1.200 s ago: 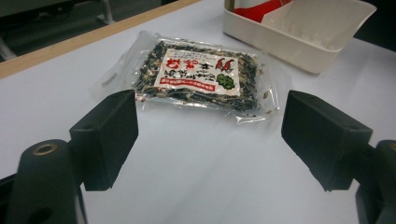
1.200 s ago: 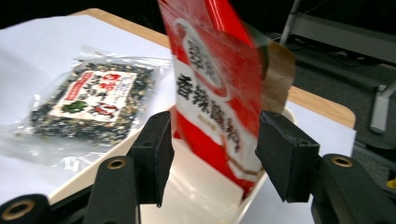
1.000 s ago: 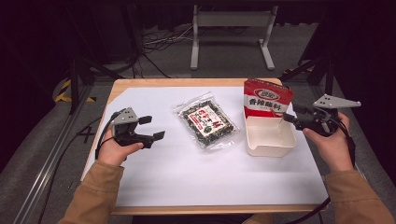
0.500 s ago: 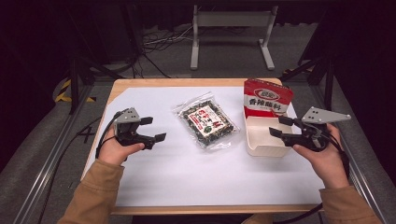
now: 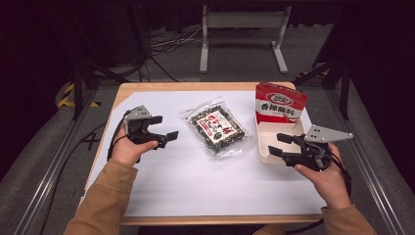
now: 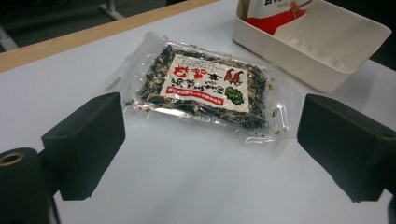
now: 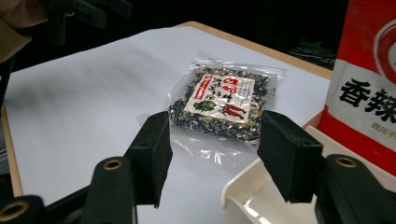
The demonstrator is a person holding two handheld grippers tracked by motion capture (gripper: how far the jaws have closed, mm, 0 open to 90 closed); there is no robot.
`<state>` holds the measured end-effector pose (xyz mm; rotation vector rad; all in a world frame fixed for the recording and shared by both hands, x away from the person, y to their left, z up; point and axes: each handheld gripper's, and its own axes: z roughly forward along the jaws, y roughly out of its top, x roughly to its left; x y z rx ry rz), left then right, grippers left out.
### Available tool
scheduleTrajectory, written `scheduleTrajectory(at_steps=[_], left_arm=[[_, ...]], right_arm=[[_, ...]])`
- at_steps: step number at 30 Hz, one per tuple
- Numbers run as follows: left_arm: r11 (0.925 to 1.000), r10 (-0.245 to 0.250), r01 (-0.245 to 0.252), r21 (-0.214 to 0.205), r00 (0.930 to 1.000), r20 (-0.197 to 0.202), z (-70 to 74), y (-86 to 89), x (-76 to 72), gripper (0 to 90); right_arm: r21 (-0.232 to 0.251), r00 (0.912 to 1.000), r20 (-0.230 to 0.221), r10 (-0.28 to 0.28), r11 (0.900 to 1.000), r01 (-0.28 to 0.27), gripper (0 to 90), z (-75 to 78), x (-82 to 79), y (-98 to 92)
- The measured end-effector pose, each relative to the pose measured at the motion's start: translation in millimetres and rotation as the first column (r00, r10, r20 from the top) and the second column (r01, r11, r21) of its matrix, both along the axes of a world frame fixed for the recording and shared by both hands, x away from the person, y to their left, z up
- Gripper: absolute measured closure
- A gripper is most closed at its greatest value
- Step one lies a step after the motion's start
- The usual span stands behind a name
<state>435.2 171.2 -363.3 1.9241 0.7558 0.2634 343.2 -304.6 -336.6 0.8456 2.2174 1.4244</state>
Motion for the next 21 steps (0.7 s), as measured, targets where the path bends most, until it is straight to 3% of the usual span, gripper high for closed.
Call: scheduleTrajectory(at_steps=[4, 15, 20, 21], left_arm=[[1.0000, 0.005, -0.005, -0.005, 1.0000, 0.004, -4.4, -6.3, 10.8, 13.0], [0.9962, 0.086, -0.086, -0.014, 0.9963, -0.002, -13.8, -16.7, 45.5, 24.8], [0.9945, 0.102, -0.102, 0.023, 0.9947, -0.011, -13.5, -24.0, 58.4, 26.2], [0.9935, 0.109, -0.109, 0.035, 0.9938, -0.022, -15.3, -27.5, 66.5, 26.0]], right_arm=[[-0.013, 0.9996, 0.006, 0.028, 0.9995, -0.028, 46.2, -1.9, -3.1, 4.5], [-0.056, 0.9917, 0.043, 0.121, 0.9914, -0.118, 45.1, -4.9, -17.0, 17.4], [-0.061, 0.9890, 0.048, 0.140, 0.9887, -0.137, 45.1, -7.5, -20.2, 18.4], [-0.064, 0.9873, 0.048, 0.152, 0.9869, -0.148, 45.0, -9.1, -22.4, 19.0]])
